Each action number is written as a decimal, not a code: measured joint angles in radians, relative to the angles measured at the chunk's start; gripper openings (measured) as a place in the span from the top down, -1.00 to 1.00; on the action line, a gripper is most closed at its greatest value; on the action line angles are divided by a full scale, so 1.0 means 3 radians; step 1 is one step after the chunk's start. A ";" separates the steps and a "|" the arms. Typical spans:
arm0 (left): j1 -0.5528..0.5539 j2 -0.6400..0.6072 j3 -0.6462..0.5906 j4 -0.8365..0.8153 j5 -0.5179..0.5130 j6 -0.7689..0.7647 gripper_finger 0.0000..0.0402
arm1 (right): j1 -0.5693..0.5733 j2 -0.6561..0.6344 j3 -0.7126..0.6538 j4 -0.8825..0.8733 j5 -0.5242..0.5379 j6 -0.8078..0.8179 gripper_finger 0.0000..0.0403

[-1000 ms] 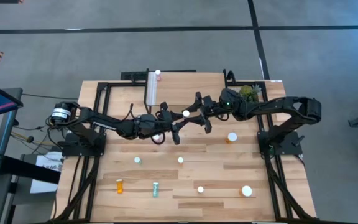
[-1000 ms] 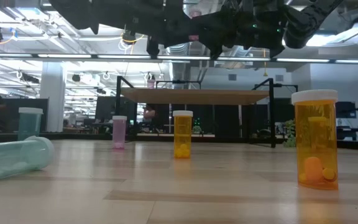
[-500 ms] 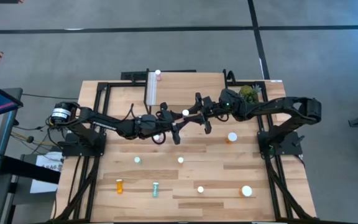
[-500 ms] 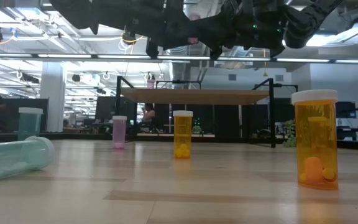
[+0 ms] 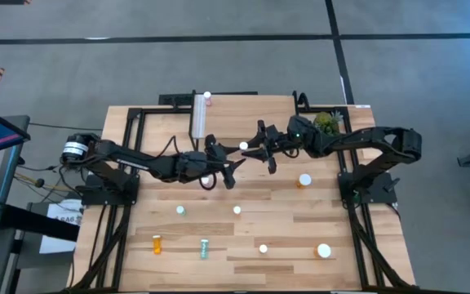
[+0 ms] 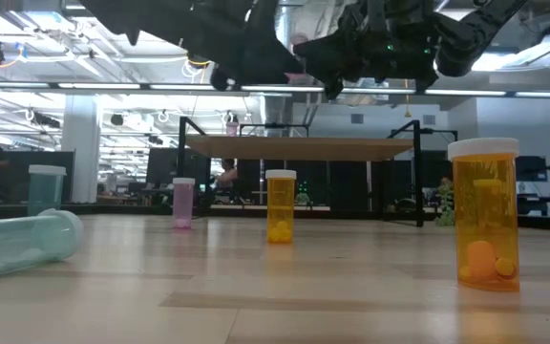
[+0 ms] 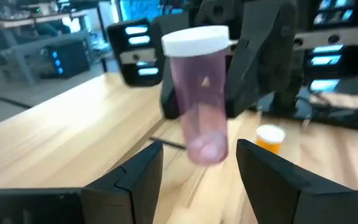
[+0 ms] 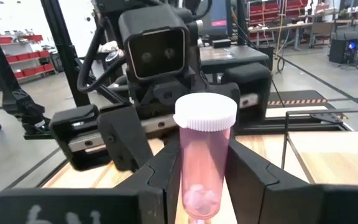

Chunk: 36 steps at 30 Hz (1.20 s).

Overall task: Pick and place medicine bottles onto shelf by color
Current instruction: Put the right pink pill bottle on the shelf aligned with the other pink pill bottle

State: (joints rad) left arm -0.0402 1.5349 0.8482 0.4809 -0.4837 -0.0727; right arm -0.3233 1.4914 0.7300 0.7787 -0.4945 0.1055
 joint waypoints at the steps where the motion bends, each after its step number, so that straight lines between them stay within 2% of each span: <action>1: 0.0000 -0.0042 0.0000 -0.0081 -0.0020 0.0000 0.01 | -0.0001 0.0000 0.0000 -0.0009 0.0000 -0.0001 0.37; 7: 0.0001 -0.0449 -0.0003 -0.0684 0.0017 0.0040 -0.01 | -0.0001 -0.0001 0.0000 -0.0150 -0.0002 -0.0038 0.36; 13: 0.0014 -0.0939 0.0164 -0.1446 0.0393 0.0279 -0.01 | 0.0046 -0.0003 0.0003 -0.0379 -0.0002 -0.0145 0.36; 16: 0.0099 -0.1000 0.0438 -0.1826 0.0772 0.0351 -0.01 | 0.0103 -0.0003 0.0003 -0.0407 -0.0003 -0.0180 0.36; 20: 0.0231 -0.0764 0.1007 -0.2565 0.1199 0.0452 -0.01 | 0.0163 -0.0004 0.0003 -0.0403 -0.0005 -0.0205 0.36; 23: 0.0272 -0.0472 0.1458 -0.3175 0.1278 0.0628 -0.01 | 0.0163 -0.0005 0.0004 -0.0384 -0.0005 -0.0206 0.36; 25: 0.0279 -0.0276 0.1728 -0.3429 0.1267 0.0724 -0.01 | 0.0163 -0.0005 0.0004 -0.0386 -0.0005 -0.0206 0.36; 31: 0.0282 0.0211 0.2380 -0.4088 0.0842 0.0914 -0.01 | 0.0161 -0.0006 0.0004 -0.0388 -0.0005 -0.0215 0.36; 34: 0.0282 0.0272 0.2578 -0.4311 0.0823 0.0920 -0.01 | 0.0161 -0.0006 0.0004 -0.0394 -0.0008 -0.0215 0.36; 36: 0.0281 0.0269 0.2636 -0.4253 0.0888 0.0965 -0.01 | 0.0161 -0.0006 0.0004 -0.0403 -0.0008 -0.0214 0.36</action>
State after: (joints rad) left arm 0.0441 1.6157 1.6389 -0.7949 -0.2172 0.2170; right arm -0.2749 1.4895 0.7311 0.6579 -0.4969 0.0414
